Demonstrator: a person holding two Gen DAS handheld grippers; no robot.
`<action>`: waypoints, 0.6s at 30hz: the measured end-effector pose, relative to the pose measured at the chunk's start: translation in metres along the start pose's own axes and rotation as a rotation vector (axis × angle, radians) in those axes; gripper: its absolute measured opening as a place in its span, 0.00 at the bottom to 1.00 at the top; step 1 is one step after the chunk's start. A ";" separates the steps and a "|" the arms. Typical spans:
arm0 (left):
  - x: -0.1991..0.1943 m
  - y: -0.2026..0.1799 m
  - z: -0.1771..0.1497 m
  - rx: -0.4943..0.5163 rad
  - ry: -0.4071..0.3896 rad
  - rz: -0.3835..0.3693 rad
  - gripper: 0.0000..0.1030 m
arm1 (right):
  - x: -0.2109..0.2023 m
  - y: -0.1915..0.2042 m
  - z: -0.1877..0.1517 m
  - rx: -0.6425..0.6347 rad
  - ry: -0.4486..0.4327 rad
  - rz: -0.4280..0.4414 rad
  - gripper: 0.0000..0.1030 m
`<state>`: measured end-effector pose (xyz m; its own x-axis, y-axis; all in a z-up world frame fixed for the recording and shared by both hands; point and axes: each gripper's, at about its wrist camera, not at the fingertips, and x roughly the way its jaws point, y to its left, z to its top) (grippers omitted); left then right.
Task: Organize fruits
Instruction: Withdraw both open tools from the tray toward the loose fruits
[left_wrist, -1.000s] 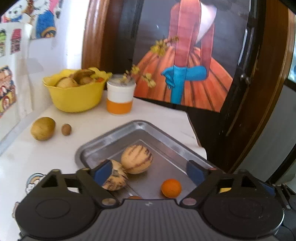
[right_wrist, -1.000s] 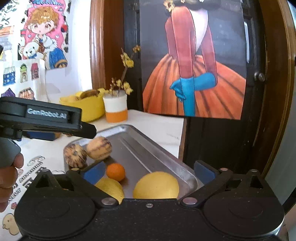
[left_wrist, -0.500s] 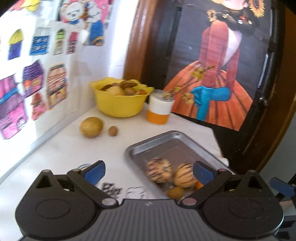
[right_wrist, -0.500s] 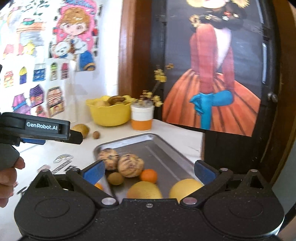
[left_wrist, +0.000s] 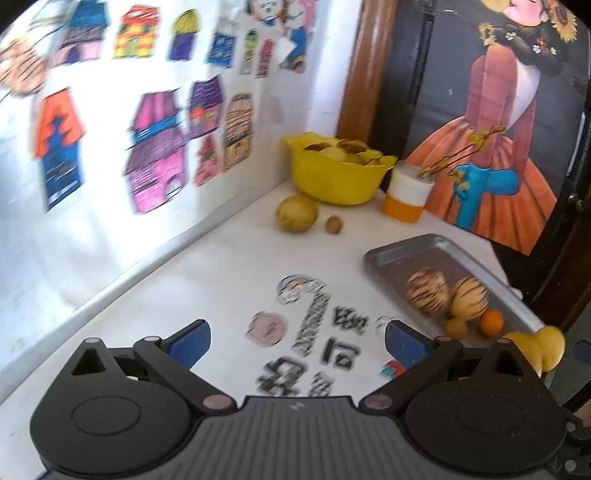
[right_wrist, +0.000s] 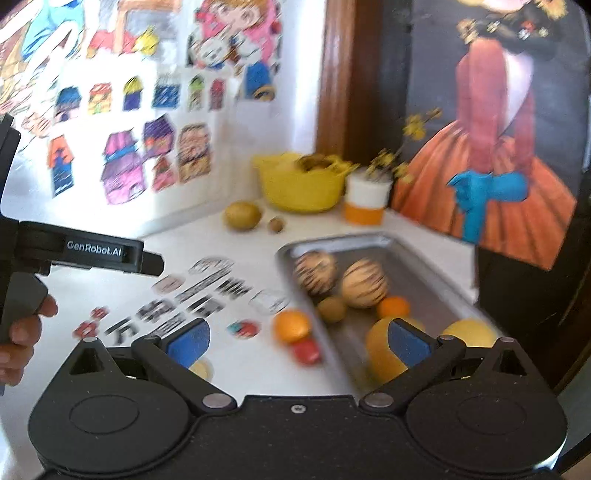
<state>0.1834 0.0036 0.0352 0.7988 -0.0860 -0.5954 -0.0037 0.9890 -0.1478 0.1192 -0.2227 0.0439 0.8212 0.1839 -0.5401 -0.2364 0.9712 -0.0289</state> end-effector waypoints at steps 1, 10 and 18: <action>-0.002 0.005 -0.003 0.000 0.004 0.007 0.99 | 0.002 0.004 -0.002 0.001 0.020 0.017 0.99; -0.003 0.036 -0.022 0.026 0.074 0.063 0.99 | 0.022 0.030 -0.021 -0.007 0.188 0.130 0.99; 0.006 0.029 -0.025 0.062 0.128 0.000 0.99 | 0.027 0.035 -0.025 -0.155 0.142 0.019 0.99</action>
<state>0.1727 0.0283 0.0075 0.7156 -0.0967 -0.6917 0.0365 0.9942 -0.1012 0.1202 -0.1880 0.0074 0.7372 0.1682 -0.6544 -0.3374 0.9308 -0.1409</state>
